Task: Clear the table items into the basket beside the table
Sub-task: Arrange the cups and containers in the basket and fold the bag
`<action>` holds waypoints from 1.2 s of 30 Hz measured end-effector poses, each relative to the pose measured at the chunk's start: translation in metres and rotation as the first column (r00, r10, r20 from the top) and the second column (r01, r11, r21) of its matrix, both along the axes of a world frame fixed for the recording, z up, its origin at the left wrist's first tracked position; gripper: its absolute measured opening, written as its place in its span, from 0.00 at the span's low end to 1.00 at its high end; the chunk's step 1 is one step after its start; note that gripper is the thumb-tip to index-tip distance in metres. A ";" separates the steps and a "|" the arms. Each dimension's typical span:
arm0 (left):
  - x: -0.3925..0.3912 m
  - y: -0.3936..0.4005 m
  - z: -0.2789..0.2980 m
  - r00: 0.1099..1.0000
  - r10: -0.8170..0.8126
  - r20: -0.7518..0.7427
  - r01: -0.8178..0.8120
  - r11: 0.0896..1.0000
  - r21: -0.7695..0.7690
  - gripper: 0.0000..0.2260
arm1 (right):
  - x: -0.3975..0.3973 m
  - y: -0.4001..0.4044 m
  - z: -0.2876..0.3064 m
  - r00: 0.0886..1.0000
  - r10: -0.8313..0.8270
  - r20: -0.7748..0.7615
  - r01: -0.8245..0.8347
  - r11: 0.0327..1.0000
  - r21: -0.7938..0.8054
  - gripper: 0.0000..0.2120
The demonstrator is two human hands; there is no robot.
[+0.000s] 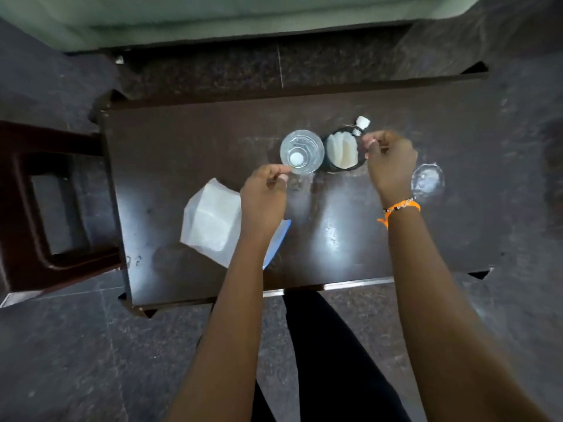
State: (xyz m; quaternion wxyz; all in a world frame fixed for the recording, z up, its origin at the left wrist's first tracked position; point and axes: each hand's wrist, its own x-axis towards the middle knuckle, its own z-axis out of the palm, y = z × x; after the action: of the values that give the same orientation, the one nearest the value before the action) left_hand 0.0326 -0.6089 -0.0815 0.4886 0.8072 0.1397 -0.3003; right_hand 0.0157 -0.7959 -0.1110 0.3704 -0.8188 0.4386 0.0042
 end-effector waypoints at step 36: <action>-0.036 0.092 -0.010 0.979 0.195 -0.057 -0.194 0.981 0.024 0.09 | -0.063 0.133 -0.008 0.936 0.345 0.074 -0.339 0.822 0.456 0.06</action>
State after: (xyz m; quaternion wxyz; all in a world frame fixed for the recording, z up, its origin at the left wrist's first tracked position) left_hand -0.0031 -0.5173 -0.0912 0.5038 0.7848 0.2353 -0.2735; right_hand -0.0469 -0.6633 -0.1194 0.5451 -0.7720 0.2730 0.1796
